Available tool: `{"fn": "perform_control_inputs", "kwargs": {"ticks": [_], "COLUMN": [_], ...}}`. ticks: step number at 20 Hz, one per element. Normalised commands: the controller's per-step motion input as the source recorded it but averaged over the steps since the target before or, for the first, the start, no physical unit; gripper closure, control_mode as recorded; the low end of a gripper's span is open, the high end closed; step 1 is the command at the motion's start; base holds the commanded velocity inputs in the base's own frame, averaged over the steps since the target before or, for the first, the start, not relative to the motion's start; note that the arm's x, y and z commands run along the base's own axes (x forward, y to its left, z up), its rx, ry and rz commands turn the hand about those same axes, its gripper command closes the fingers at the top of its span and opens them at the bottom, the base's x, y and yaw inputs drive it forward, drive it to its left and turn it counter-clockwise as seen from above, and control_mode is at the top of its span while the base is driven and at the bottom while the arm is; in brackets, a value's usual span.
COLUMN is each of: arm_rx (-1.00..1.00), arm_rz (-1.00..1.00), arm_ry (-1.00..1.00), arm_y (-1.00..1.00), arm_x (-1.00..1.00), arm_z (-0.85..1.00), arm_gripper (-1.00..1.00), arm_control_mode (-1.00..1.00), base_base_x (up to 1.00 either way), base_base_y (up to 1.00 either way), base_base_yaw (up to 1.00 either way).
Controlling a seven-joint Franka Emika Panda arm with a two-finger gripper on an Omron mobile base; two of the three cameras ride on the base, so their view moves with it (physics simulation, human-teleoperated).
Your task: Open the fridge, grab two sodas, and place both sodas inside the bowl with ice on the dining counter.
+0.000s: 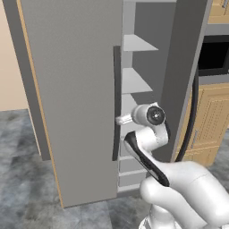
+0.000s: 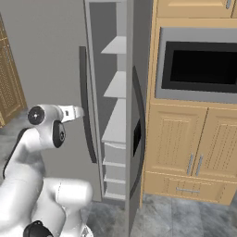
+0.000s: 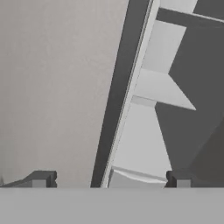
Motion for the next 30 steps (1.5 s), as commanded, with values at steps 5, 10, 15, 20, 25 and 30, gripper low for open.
{"fn": "perform_control_inputs", "kwargs": {"ticks": [5, 10, 15, 20, 25, 30], "arm_rx": [0.28, 0.02, 0.0, 0.0, 0.0, 0.01], "arm_rz": [0.13, -0.05, -0.23, -0.18, 0.0, 0.0], "arm_ry": [0.0, -0.01, 0.01, 0.03, 0.0, 0.0], "arm_y": [0.27, 0.0, 0.0, 0.0, 0.0, -0.09], "arm_x": [0.43, 0.0, 0.02, 0.16, 0.06, 0.19], "arm_z": [0.39, 0.39, 0.38, 0.19, 0.0, 0.0], "arm_gripper": [-1.0, -1.0, -1.0, -1.0, -1.0, -1.0], "arm_control_mode": [-1.0, -1.0, -1.0, -1.0, -1.0, -1.0], "base_base_x": [0.0, 0.0, 0.0, 0.0, 0.0, 0.0], "base_base_y": [0.0, 0.0, 0.0, 0.0, 0.0, 0.0], "base_base_yaw": [0.0, 0.0, 0.0, 0.0, 0.0, 0.0]}}
